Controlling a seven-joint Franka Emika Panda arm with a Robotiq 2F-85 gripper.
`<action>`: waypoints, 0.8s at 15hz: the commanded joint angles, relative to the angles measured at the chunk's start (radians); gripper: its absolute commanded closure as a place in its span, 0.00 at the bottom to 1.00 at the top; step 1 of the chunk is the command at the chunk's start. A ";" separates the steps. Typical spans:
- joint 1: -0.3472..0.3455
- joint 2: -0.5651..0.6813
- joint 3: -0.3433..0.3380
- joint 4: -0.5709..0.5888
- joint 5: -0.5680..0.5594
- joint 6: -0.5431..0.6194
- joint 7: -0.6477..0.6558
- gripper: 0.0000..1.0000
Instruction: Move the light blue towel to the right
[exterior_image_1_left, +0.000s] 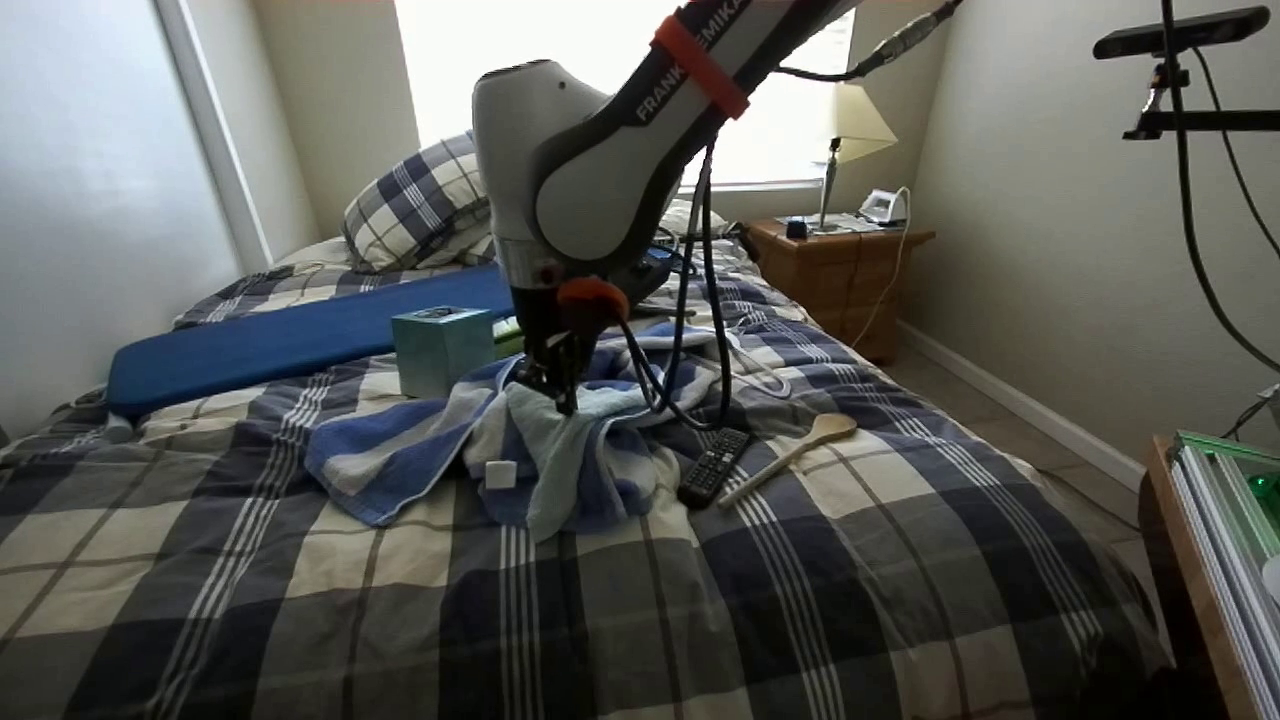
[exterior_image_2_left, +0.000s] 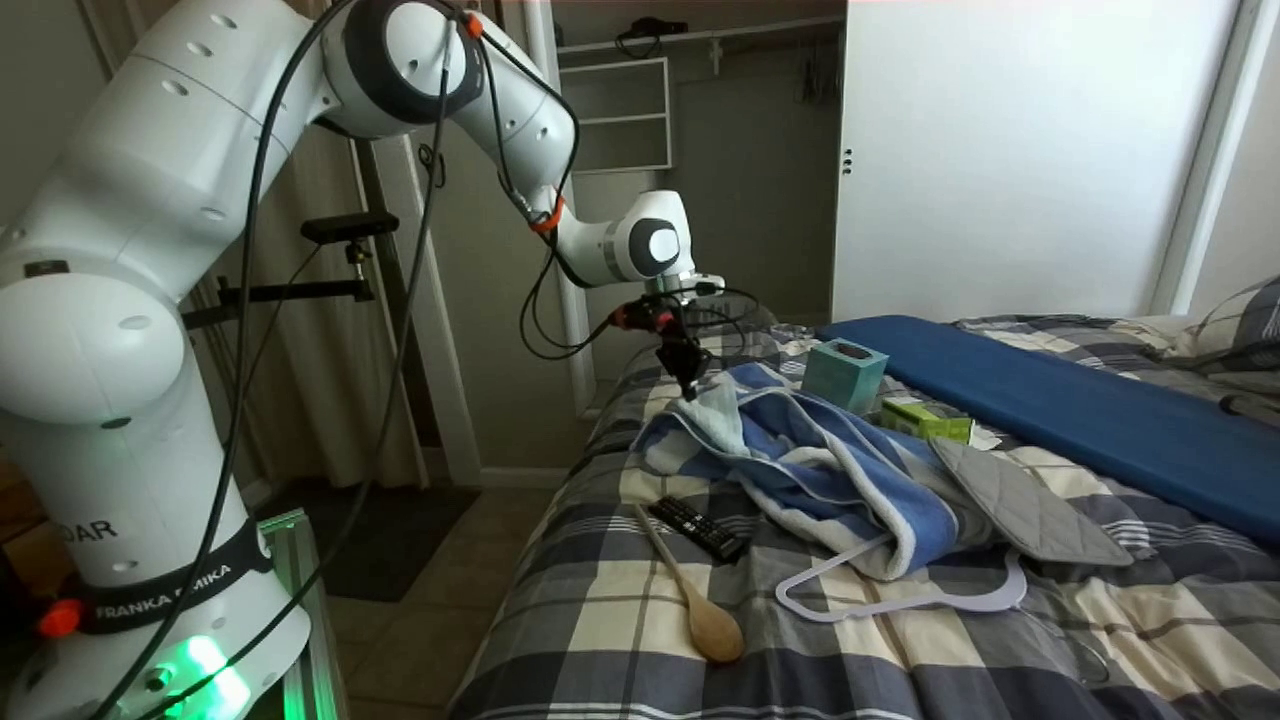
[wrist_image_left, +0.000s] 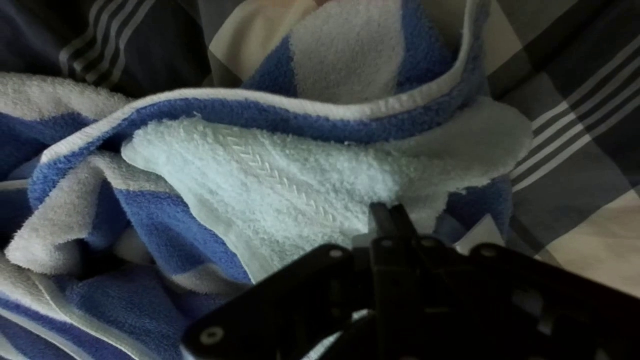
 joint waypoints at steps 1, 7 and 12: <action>0.007 -0.011 -0.001 0.015 0.011 -0.056 -0.007 0.99; 0.018 -0.161 -0.057 -0.072 -0.022 -0.019 0.088 0.99; 0.022 -0.362 -0.163 -0.154 -0.120 0.023 0.255 1.00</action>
